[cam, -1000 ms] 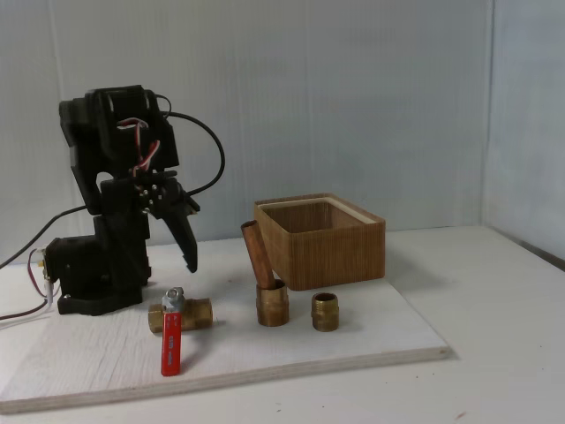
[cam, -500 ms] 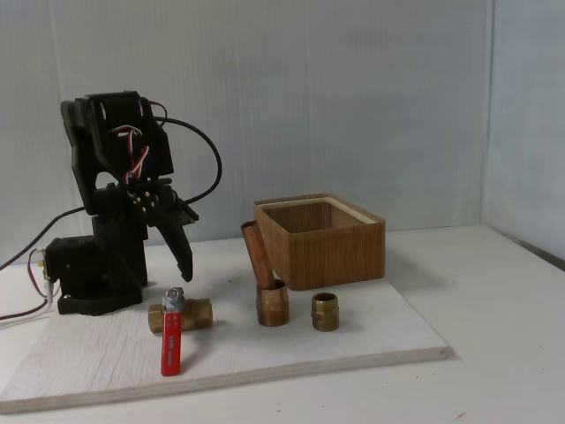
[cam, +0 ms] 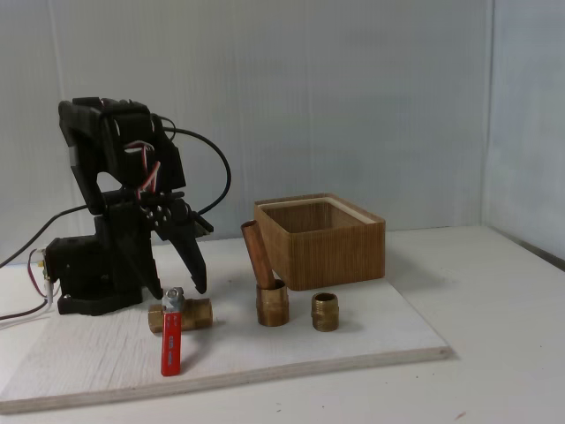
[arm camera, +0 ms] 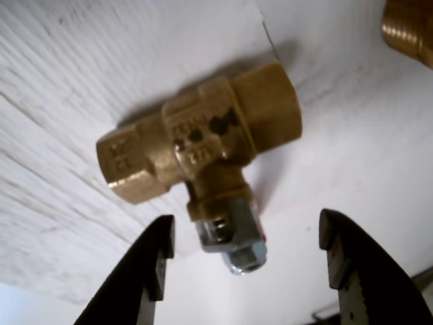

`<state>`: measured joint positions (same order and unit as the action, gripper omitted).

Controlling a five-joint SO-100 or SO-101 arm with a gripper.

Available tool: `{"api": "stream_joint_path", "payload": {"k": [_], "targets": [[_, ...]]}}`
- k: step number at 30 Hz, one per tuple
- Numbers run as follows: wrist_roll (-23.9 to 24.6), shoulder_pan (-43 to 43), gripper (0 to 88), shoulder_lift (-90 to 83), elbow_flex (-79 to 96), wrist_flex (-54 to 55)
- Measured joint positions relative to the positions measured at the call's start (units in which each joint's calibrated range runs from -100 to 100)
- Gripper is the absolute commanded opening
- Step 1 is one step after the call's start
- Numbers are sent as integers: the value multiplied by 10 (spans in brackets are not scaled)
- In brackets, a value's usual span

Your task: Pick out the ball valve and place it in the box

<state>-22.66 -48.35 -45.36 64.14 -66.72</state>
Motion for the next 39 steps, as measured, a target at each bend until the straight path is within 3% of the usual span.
{"api": "stream_joint_path", "payload": {"k": [39], "targets": [[-41,-12,227,0,15,57]]}}
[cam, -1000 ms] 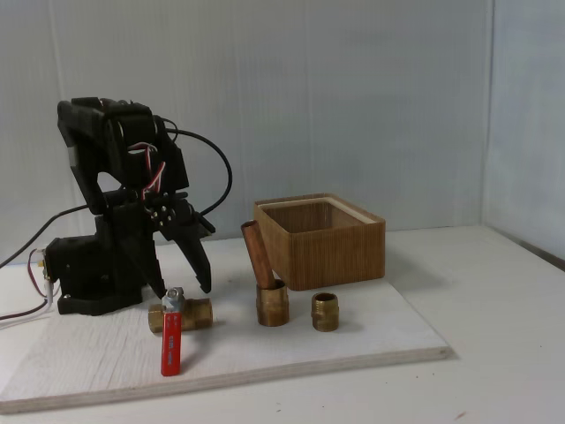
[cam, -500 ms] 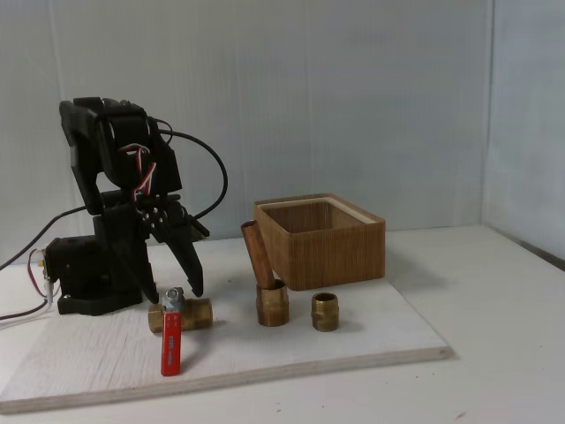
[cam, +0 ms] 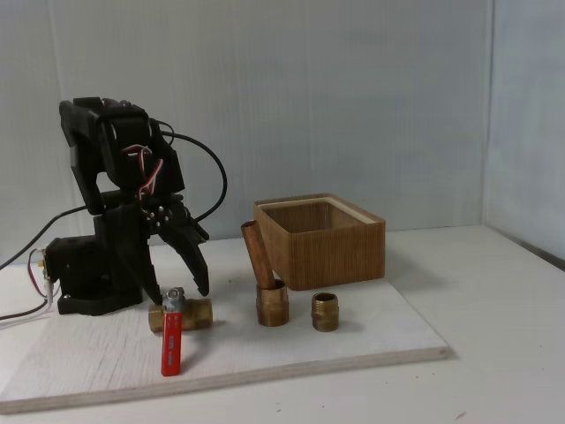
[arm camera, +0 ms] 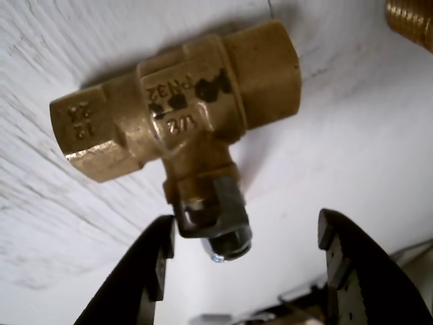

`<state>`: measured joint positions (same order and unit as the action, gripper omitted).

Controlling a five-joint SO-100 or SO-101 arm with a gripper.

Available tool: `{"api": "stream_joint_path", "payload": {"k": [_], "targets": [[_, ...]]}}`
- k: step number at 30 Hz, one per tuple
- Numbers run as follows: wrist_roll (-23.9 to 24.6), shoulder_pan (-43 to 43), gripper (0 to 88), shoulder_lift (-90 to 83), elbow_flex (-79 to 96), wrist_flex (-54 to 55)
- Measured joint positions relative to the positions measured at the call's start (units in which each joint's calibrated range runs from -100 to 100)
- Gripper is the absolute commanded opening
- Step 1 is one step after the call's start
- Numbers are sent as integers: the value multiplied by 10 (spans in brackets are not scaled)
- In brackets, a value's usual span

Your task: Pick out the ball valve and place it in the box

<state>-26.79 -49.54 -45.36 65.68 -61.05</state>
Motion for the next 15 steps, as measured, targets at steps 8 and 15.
{"api": "stream_joint_path", "payload": {"k": [8,15], "targets": [[-1,4,227,0,45,21],[-2,4,227,0,47,32]]}}
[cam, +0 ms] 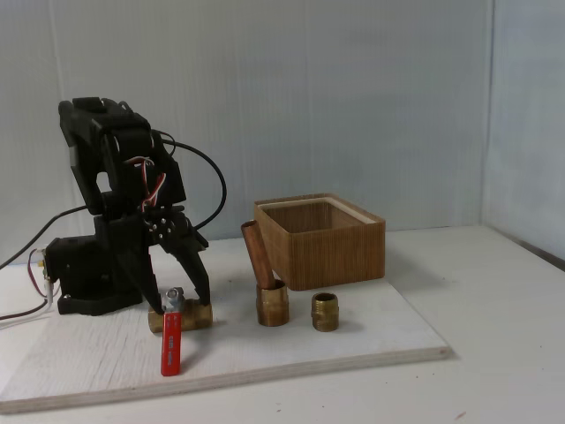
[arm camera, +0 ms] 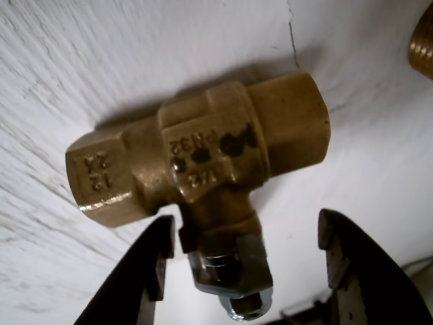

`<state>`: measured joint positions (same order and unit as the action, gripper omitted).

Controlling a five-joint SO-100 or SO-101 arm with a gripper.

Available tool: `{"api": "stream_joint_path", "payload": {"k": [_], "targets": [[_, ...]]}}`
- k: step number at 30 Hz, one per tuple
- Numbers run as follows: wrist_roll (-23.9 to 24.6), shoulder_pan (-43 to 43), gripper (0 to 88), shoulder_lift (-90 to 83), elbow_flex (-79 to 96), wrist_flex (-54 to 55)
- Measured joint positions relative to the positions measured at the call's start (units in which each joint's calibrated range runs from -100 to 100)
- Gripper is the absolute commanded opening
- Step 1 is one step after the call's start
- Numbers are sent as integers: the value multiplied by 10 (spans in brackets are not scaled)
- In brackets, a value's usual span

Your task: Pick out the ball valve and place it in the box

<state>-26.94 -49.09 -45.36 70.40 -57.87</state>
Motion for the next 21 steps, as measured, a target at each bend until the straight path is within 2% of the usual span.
{"api": "stream_joint_path", "payload": {"k": [5,13,21], "targets": [[0,0,221,0,0,2],[1,1,58,0,0,2],[1,1,47,0,0,2]]}}
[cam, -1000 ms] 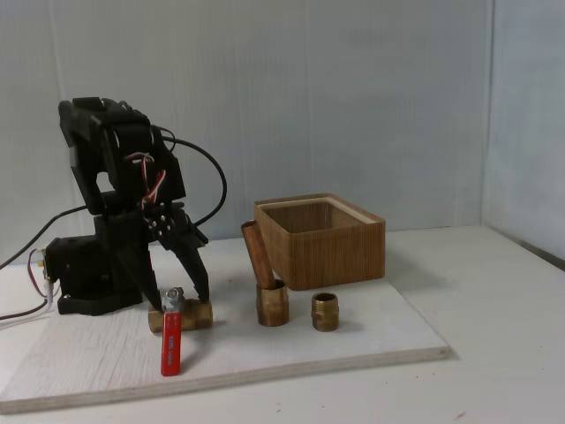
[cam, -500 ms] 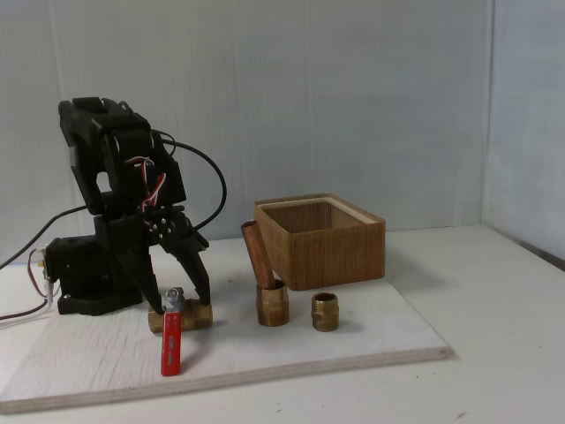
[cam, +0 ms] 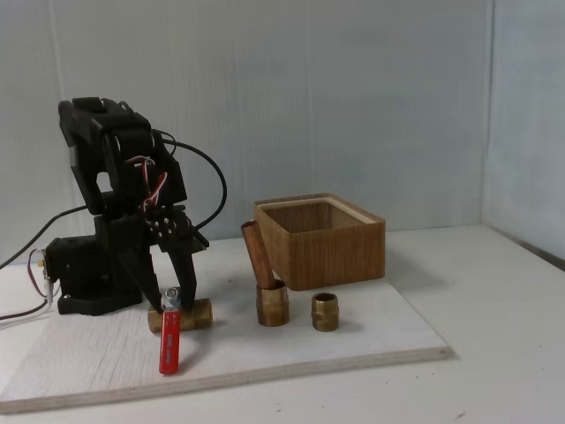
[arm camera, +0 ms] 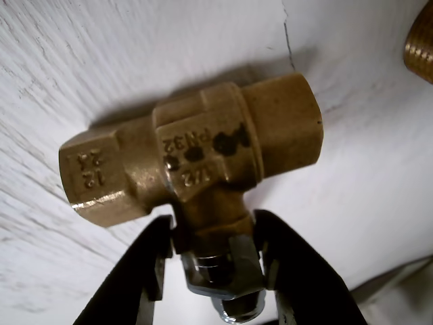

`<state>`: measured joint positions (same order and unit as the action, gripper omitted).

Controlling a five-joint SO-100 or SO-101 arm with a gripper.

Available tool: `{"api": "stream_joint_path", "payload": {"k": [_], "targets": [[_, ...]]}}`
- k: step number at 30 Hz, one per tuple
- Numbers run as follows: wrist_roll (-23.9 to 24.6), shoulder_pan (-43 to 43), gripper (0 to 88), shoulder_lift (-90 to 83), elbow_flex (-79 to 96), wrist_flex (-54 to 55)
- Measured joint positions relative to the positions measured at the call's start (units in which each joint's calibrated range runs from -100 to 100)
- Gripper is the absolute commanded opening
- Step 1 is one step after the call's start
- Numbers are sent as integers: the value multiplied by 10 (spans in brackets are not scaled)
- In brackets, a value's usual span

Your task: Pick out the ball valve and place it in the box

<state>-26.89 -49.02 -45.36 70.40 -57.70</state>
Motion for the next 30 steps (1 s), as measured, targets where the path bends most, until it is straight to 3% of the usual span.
{"api": "stream_joint_path", "payload": {"k": [22,30], "targets": [[2,7,45,0,-1,-2],[38,68,45,1,-63,-126]]}}
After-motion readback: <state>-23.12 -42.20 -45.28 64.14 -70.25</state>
